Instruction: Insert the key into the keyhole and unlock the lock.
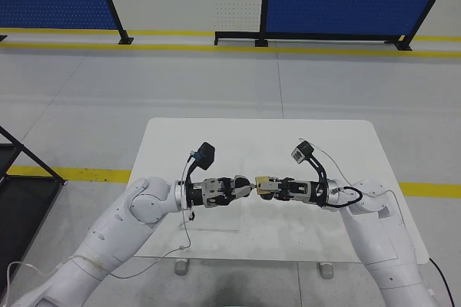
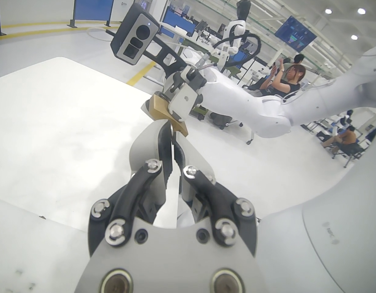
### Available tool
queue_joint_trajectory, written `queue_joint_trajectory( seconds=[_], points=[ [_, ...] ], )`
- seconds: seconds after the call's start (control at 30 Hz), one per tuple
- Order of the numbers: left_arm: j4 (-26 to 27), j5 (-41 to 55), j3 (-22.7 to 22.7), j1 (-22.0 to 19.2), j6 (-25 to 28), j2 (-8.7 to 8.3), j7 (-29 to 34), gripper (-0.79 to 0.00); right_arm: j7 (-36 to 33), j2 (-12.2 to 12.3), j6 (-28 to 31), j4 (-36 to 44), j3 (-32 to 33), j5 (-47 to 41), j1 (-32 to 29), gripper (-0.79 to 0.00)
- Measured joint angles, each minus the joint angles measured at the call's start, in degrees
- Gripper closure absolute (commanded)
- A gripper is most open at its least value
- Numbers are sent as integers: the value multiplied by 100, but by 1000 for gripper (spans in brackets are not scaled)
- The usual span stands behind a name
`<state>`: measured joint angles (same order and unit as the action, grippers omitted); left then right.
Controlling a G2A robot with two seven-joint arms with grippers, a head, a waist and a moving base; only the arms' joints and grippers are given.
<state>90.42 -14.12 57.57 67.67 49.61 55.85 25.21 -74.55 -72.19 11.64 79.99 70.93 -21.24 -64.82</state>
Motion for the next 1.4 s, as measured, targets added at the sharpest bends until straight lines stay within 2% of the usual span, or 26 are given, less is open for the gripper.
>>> queue_joint_trajectory(
  seconds=[0.47, 1.4],
  points=[
    [186, -1013, 197, 230, 63, 48, -718, 0, 0, 0, 0, 0, 0, 0, 0, 0],
    [453, -2433, 404, 462, -68, 130, -1502, 0, 0, 0, 0, 0, 0, 0, 0, 0]
  ],
)
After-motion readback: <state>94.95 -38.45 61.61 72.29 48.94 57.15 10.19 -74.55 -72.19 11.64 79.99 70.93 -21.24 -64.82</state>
